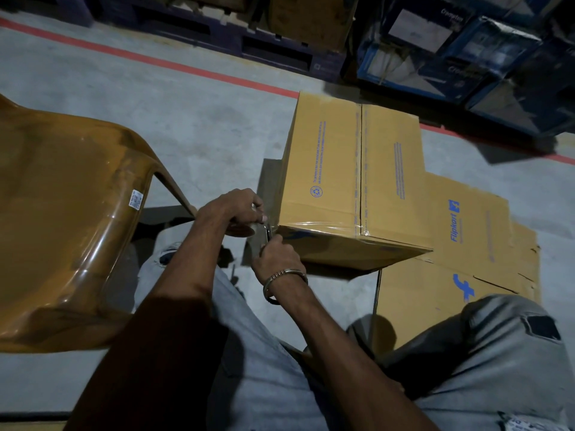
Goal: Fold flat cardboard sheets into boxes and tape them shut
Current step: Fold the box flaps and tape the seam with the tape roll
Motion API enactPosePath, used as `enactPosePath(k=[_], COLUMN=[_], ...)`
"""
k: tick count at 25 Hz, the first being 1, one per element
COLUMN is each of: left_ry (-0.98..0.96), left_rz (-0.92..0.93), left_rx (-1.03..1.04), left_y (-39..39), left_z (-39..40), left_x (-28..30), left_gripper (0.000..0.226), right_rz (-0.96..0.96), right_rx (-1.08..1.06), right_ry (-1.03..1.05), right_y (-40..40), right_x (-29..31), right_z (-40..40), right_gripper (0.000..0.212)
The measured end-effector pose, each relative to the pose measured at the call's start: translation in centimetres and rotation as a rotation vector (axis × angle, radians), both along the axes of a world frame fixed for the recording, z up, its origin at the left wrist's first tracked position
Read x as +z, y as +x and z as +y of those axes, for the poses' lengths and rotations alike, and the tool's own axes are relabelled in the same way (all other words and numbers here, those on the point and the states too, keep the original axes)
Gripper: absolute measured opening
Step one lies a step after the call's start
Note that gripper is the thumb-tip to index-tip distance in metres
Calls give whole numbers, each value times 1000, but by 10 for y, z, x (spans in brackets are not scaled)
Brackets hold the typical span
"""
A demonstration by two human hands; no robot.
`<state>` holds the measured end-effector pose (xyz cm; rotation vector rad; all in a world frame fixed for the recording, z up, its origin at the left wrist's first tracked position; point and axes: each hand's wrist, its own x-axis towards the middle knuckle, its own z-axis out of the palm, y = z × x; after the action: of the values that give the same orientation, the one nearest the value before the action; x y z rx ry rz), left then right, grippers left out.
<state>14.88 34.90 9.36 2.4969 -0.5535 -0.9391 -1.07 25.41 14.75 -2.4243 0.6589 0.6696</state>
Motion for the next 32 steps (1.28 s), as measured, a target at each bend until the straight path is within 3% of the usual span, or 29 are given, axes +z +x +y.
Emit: enactPosePath(k=[9,14,16,19,23,27,30,32], left_ry=[24,22,5,7,2,-12,-16,5], left_rz=[-25,-34,-59,-56,-43,-59,-54,-49], left_rx=[66,154,175,179,172,165,188,182], left_y=[1,3,3,0,1,3,0,-2], left_z=[3,10,11,11,14,7,6,10], left_x=[6,14,18,22,20,20,21,20], left_gripper=[13,16,16,18,19,16,18,21], right_rz=[123,-119,-272,-414,-433,-473,-378,-313], right_rx=[64,-50,-152,-136,34,161,292,411], right_ry=[53,149,78,-177,-503,-530,-528,-498], right_y=[-24,-21,1,32,42,47,50,53], right_x=[5,27,25,-3,-44,-52,-44,-40], right_z=[-6,-24,-34,-45,-59,-68,-79,-90], right_gripper=[45,24,22,43,64,69,84,83])
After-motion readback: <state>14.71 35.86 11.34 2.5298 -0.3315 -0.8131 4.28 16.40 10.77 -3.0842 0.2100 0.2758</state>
